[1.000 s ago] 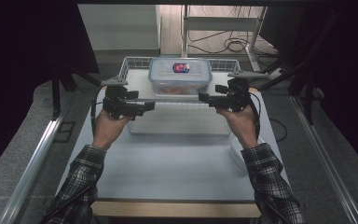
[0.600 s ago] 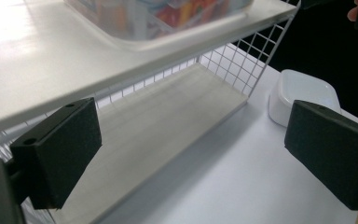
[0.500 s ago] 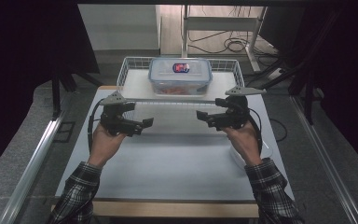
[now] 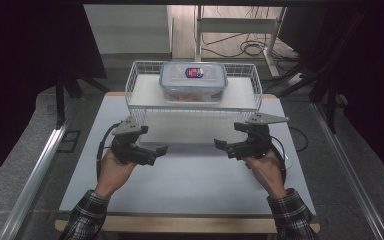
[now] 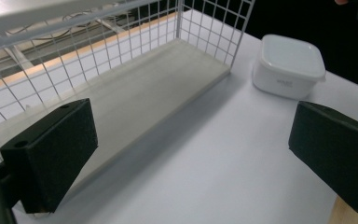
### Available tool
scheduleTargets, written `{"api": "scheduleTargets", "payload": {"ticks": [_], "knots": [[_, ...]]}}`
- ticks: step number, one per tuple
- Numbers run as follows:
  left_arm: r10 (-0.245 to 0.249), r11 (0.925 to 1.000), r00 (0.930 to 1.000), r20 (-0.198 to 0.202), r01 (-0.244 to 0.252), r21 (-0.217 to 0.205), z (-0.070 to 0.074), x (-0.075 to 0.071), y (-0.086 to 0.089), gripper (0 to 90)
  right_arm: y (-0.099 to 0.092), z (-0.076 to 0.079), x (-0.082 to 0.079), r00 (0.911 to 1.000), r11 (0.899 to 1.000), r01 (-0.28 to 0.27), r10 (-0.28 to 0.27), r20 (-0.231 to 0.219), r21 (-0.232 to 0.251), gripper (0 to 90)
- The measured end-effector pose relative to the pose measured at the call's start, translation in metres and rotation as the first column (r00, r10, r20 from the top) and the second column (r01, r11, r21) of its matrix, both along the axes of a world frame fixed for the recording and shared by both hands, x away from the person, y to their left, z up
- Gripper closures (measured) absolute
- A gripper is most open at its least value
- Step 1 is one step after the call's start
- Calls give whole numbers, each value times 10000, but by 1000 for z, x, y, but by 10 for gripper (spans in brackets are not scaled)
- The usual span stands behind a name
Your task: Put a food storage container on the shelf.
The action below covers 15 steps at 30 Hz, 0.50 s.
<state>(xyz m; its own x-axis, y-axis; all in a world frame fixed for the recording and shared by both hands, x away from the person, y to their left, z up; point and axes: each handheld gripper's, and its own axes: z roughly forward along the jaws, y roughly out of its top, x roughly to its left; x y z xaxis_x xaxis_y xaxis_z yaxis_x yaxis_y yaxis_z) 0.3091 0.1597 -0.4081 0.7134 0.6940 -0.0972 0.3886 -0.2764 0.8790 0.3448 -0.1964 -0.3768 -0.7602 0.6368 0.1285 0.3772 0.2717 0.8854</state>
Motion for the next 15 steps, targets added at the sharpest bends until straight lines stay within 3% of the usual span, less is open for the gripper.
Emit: {"api": "scheduleTargets", "payload": {"ticks": [9, 15], "knots": [[-189, 9996, 9998, 25, 189, -228, -16, -19, -2, 13, -5, -17, -21, 9999, 9999, -135, 135, 11, -108, 7], [-176, 9998, 9998, 82, 176, 2, -30, -29, -4, 15, -11, -30, -31, 10000, 9997, -37, 36, -49, -229, 7]]}}
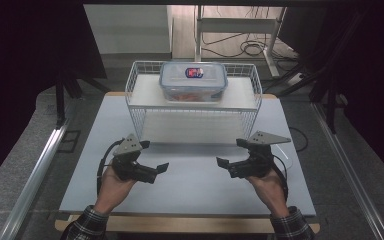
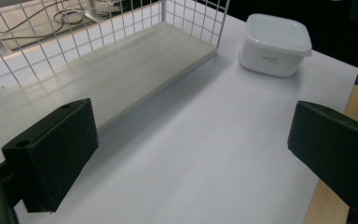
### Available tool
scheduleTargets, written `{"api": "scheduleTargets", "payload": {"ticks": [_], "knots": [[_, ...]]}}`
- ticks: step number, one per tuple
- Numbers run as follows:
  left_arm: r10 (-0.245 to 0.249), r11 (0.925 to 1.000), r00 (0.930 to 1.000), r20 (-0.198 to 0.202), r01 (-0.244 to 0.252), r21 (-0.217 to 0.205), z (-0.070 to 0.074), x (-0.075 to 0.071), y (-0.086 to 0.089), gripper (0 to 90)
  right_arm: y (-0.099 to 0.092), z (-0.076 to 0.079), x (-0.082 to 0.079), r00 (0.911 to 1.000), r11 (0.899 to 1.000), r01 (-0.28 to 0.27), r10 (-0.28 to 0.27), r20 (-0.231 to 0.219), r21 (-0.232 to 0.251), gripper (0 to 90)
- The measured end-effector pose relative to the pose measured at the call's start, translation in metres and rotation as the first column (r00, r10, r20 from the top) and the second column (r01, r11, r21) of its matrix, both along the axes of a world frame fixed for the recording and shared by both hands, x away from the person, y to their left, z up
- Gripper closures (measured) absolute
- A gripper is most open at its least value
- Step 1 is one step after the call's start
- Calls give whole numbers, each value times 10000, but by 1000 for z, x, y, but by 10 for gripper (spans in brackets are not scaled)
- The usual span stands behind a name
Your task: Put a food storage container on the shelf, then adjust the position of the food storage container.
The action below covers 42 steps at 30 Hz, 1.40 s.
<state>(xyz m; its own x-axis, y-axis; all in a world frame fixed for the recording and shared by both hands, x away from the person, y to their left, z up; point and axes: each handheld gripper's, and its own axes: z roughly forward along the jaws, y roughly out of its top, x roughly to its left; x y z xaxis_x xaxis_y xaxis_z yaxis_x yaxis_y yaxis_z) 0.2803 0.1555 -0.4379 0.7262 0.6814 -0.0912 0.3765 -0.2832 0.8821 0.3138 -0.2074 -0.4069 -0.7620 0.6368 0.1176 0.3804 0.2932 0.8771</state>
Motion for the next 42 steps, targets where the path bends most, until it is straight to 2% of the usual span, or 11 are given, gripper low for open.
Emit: {"api": "scheduleTargets", "payload": {"ticks": [7, 12, 18, 21, 25, 30, 35, 40, 42], "knots": [[62, 9997, 9999, -88, -60, 248, -17, -7, -2, 16, -4, -15, -6, 9997, 9993, 241, -243, -74, -270, 7], [386, 9973, 9992, -107, -378, 635, -36, -12, 1, 16, -4, -26, -17, 9997, 9989, 252, -255, -64, -408, 7], [593, 9949, 9976, -350, -563, 833, -53, -20, 6, 18, -6, -45, -27, 9987, 9983, 54, -82, -494, -576, 6], [654, 9940, 9967, -490, -607, 906, -60, -24, 8, 18, -7, -54, -31, 9984, 9973, 39, -80, -564, -728, 6], [702, 9927, 9959, -577, -641, 1018, -66, -28, 9, 17, -6, -63, -37, 9987, 9942, -96, 41, -512, -1071, 5], [782, 9907, 9951, -605, -708, 1161, -70, -29, 10, 18, -6, -74, -35, 9968, 9882, -96, -27, -802, -1529, 0], [821, 9907, 9947, -622, -747, 1141, -72, -27, 12, 17, -11, -77, -30, 9908, 9920, 60, -229, -1332, -1259, 0], [963, 9886, 9931, -669, -876, 1224, -75, -25, 16, 19, -15, -75, -27, 9879, 9897, 100, -319, -1515, -1429, 3], [990, 9885, 9928, -681, -903, 1215, -76, -25, 17, 19, -17, -74, -26, 9875, 9889, 166, -395, -1528, -1479, 47]]}}
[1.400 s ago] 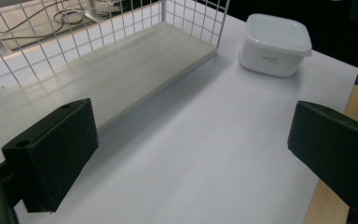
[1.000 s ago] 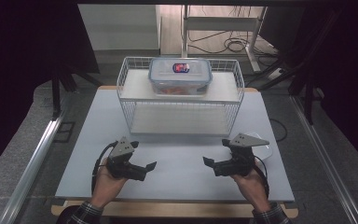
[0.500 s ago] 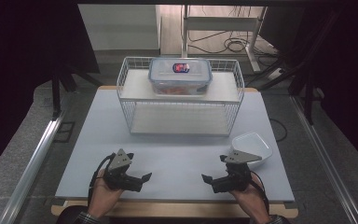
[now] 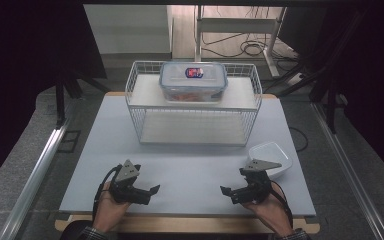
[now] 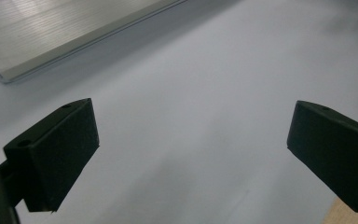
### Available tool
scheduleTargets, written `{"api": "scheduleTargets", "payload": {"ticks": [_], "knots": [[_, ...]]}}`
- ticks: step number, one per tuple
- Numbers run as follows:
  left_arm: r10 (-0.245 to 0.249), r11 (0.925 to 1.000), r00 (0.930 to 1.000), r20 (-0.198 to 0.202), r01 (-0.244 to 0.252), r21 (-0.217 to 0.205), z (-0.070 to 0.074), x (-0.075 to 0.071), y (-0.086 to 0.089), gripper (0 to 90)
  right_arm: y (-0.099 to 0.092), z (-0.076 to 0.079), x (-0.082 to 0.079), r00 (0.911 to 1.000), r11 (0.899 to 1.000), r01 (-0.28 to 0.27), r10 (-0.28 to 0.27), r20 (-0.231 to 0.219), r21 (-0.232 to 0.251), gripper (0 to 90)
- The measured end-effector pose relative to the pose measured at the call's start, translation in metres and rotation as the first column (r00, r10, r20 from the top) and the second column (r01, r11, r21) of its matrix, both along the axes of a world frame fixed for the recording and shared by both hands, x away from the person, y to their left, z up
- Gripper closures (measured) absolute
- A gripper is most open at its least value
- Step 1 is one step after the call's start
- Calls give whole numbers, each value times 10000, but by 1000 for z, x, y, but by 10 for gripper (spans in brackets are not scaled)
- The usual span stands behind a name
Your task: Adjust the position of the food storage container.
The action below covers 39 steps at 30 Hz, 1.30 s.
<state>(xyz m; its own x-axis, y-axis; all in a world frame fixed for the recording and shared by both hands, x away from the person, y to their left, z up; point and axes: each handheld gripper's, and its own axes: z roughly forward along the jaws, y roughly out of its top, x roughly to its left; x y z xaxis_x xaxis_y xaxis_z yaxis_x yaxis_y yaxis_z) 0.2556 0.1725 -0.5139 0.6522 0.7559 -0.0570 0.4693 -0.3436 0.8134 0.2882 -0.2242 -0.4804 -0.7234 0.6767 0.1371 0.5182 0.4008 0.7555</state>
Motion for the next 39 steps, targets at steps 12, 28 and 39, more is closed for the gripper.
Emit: {"api": "scheduleTargets", "payload": {"ticks": [12, 28, 39], "knots": [[-50, 10000, 10000, -33, 50, 20, -3, 1, -1, 20, -32, 20, 11, 9939, 9962, 871, -875, 672, 92, 570], [-87, 10000, 10000, -31, 87, 36, -3, 2, -1, 21, -92, 29, 35, 9548, 9625, 2714, -2694, 1256, 11, 892], [-23, 10000, 10000, -29, 23, 60, -3, 2, -1, 21, -135, 30, 44, 8930, 9027, 4298, -4280, 1389, 182, 892]]}}
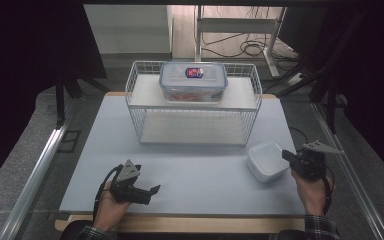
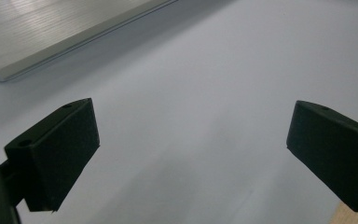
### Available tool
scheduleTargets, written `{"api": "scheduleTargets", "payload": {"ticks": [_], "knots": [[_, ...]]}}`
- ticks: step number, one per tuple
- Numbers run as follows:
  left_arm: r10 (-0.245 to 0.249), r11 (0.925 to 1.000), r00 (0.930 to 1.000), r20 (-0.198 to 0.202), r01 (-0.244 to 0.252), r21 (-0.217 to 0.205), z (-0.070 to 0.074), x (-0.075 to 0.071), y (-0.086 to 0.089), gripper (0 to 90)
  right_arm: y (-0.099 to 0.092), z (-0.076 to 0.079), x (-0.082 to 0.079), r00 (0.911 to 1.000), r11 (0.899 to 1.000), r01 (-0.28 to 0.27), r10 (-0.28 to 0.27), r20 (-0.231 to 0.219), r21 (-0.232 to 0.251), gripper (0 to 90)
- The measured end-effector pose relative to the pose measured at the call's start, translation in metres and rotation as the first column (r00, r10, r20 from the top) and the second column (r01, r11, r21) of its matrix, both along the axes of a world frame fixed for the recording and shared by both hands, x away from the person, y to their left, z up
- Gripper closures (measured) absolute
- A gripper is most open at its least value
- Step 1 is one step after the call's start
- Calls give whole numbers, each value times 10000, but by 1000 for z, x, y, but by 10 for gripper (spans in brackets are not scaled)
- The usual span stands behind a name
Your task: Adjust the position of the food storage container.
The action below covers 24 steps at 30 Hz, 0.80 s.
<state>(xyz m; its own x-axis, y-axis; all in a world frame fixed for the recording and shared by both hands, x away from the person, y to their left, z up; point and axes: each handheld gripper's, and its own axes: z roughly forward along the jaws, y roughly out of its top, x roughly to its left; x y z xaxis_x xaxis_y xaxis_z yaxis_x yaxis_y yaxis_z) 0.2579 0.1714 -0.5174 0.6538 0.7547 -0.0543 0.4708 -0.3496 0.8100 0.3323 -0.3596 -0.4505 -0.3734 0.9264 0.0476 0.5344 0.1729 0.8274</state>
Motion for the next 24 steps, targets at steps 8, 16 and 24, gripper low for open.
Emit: {"api": "scheduleTargets", "payload": {"ticks": [8, 16, 24], "knots": [[78, 10000, 10000, -38, -79, -14, 0, 1, 0, 21, -29, -11, 10, 9963, 9967, 798, -803, -294, -171, 893], [57, 10000, 10000, -70, -57, 11, -1, 1, -1, 20, -31, -22, 18, 9949, 9975, 650, -669, -751, -284, 893], [61, 10000, 9999, -83, -61, 32, -1, 1, -1, 20, -17, -24, 19, 9939, 9995, 53, -86, -1096, -306, 893]]}}
